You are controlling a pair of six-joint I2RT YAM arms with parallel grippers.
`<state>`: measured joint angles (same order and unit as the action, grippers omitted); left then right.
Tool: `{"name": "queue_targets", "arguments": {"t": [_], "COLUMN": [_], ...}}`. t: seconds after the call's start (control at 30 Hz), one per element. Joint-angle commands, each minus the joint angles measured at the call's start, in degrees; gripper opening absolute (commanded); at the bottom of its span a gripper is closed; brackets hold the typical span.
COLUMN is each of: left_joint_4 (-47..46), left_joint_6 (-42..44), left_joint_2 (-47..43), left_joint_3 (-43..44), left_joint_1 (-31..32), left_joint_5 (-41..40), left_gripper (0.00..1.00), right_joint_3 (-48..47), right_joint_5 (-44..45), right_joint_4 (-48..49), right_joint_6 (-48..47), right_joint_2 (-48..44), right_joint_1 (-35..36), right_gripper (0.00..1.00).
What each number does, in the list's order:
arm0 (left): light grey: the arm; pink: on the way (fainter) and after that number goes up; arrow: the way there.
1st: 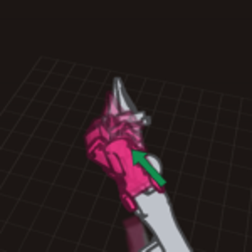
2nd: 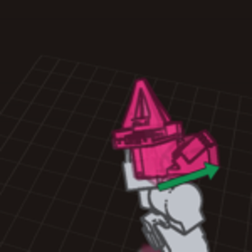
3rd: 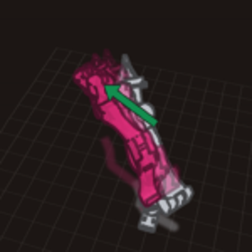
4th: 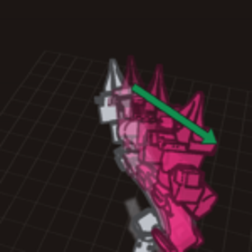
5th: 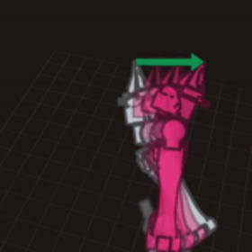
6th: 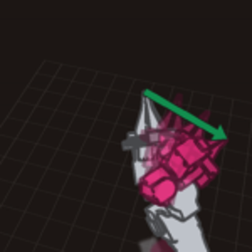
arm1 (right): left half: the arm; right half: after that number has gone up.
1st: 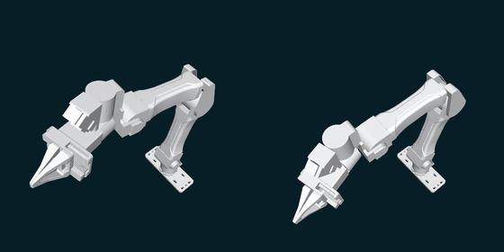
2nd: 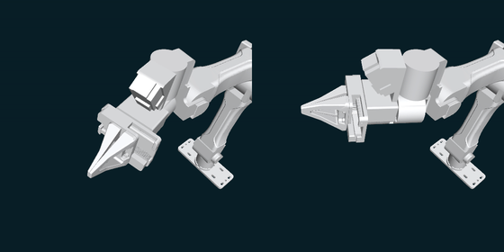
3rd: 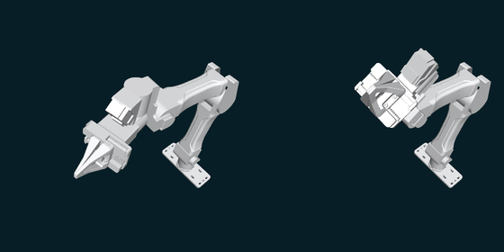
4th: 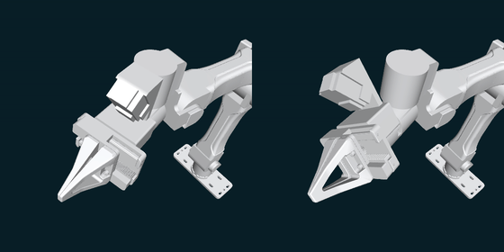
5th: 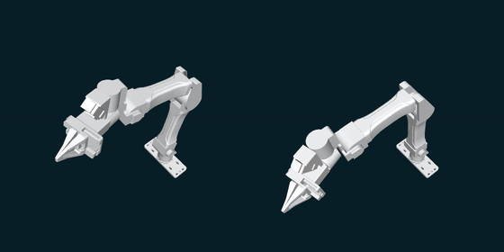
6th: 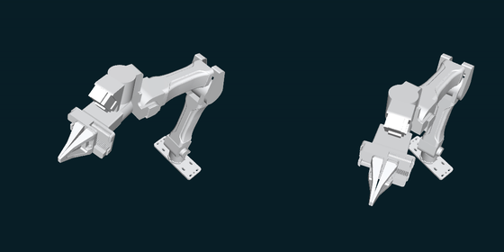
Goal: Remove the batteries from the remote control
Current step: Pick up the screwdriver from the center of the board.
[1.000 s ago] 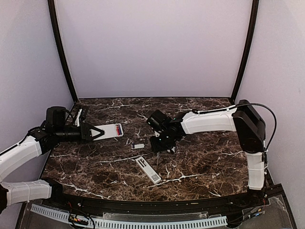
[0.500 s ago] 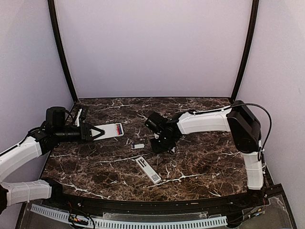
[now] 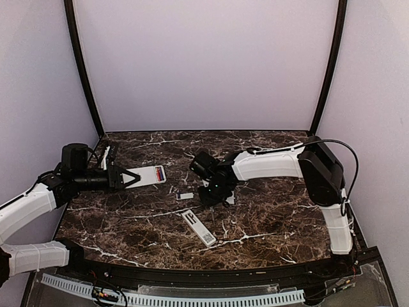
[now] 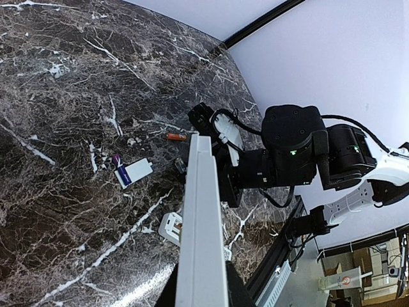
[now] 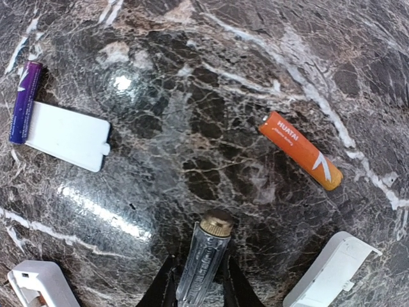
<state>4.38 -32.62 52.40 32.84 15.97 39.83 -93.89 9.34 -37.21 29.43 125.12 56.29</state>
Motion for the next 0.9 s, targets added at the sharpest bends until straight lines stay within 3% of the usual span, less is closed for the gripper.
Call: {"name": "queue_targets", "arguments": {"t": [0.0, 0.27, 0.5, 0.87], "left_joint_4": [-1.91, -2.38, -0.10, 8.59], "left_joint_6": [0.10, -0.54, -0.45, -1.13], "left_joint_2": [-1.27, -0.35, 0.77, 8.15], "left_joint_3": [-0.75, -1.10, -1.07, -0.08], "left_joint_1": [0.03, 0.03, 1.47, 10.63], "left_joint_5": [1.11, 2.21, 2.63, 3.43], "left_gripper": [0.00, 0.00, 0.00, 0.00], "right_joint_3": [-0.67, 0.52, 6.48, 23.66], "right_joint_5": [2.77, 1.94, -1.27, -11.00], "right_joint_4": [-2.61, -0.99, 6.54, 25.46], "right_joint_6": [0.83, 1.81, 1.69, -1.88], "right_joint_2": [1.11, 0.03, -7.42, -26.03], "right_joint_1": [0.49, 0.12, -2.12, -8.34], "right_gripper": [0.18, 0.00, 0.00, 0.00]}}
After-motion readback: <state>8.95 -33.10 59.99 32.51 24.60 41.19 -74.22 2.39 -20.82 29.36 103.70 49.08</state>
